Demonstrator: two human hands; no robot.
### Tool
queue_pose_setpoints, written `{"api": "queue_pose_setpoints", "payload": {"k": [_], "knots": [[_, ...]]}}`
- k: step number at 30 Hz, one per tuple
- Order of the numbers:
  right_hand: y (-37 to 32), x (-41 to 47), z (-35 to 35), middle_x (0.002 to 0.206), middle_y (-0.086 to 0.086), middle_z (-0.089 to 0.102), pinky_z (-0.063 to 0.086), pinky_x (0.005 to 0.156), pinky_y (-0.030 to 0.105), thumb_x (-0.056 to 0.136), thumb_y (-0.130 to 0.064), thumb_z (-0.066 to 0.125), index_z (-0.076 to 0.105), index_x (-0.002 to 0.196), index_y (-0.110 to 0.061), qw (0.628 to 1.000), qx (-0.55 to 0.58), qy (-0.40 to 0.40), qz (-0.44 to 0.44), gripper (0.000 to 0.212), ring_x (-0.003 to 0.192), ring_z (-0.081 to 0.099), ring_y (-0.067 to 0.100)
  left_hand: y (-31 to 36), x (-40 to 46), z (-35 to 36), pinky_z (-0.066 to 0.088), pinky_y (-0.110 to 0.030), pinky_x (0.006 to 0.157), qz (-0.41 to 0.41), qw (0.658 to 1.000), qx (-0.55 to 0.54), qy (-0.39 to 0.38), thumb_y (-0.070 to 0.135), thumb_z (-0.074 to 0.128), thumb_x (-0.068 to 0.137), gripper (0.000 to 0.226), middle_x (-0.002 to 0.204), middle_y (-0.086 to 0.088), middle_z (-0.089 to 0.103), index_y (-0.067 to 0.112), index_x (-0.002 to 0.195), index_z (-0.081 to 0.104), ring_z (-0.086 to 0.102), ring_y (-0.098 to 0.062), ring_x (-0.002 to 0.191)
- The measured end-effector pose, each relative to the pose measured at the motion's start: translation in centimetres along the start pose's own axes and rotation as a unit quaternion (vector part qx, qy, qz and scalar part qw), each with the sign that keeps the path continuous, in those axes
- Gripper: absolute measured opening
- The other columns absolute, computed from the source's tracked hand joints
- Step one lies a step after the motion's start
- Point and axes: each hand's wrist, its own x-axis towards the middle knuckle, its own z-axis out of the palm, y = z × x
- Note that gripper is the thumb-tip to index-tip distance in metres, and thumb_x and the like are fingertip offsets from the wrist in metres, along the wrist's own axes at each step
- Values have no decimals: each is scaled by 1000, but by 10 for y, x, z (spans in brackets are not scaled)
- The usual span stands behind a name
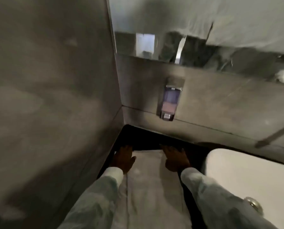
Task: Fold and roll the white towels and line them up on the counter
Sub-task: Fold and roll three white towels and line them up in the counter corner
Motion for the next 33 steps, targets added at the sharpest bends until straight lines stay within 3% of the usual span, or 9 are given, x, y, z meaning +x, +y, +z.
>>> {"api": "queue_pose_setpoints", "payload": {"k": [5,11,14,19,23,26,28,30,33], "knots": [[15,43,12,159,3,23,16,116,55,84,-18,56,19,151,-27,998,-18,-20,48,77,145,23,26,-13,22,29,33,-39,111,9,999,-44,21,25,46,97,53,155,-10,28,15,146,30,32,-28,140],[26,47,4,129,9,58,48,97,42,80,-28,60,61,119,-25,996,15,1,83,39,118,55,33,-18,30,23,44,-31,96,22,993,-103,58,14,55,88,31,138,-7,48,19,119,58,56,-30,118],[24,35,-3,122,13,60,51,92,40,77,-25,66,63,110,-16,994,65,8,89,34,114,57,35,-19,28,14,44,-28,82,36,992,-117,30,10,55,84,21,113,-7,58,18,104,57,61,-29,100],[23,-6,-23,115,13,65,50,85,33,77,-24,72,66,108,-14,989,103,-50,95,33,105,62,33,-3,12,-18,50,-33,83,18,992,-123,-19,14,62,85,16,107,-10,64,25,97,60,62,-29,98],[19,-72,-48,87,9,65,52,58,24,78,-19,76,71,96,-11,973,163,-138,90,20,78,63,21,27,-12,-57,51,-33,92,27,995,-55,-76,13,72,80,26,118,-8,64,18,105,68,62,-26,105],[30,-142,-56,83,21,62,59,79,46,79,-2,73,65,103,5,926,302,-195,116,26,69,64,29,78,-52,-98,54,-22,74,52,981,46,-182,11,76,78,36,110,-6,69,11,113,68,65,-21,93],[39,-193,-63,80,20,60,60,74,49,82,4,69,59,114,8,901,355,-215,122,34,69,62,30,117,-79,-119,55,-22,63,56,967,88,-234,14,77,78,38,104,-7,70,10,115,68,64,-18,82],[59,-255,-70,85,18,63,62,67,45,83,7,67,57,118,4,881,401,-220,123,36,75,63,32,167,-110,-129,56,-25,61,49,953,117,-273,13,77,79,40,107,-10,70,12,117,66,64,-20,83],[104,-343,-66,93,18,69,57,83,53,82,2,70,65,104,-4,865,425,-226,142,23,86,66,34,243,-160,-121,58,-29,70,51,929,122,-347,8,73,82,40,117,-16,67,9,121,62,65,-23,90]]}}
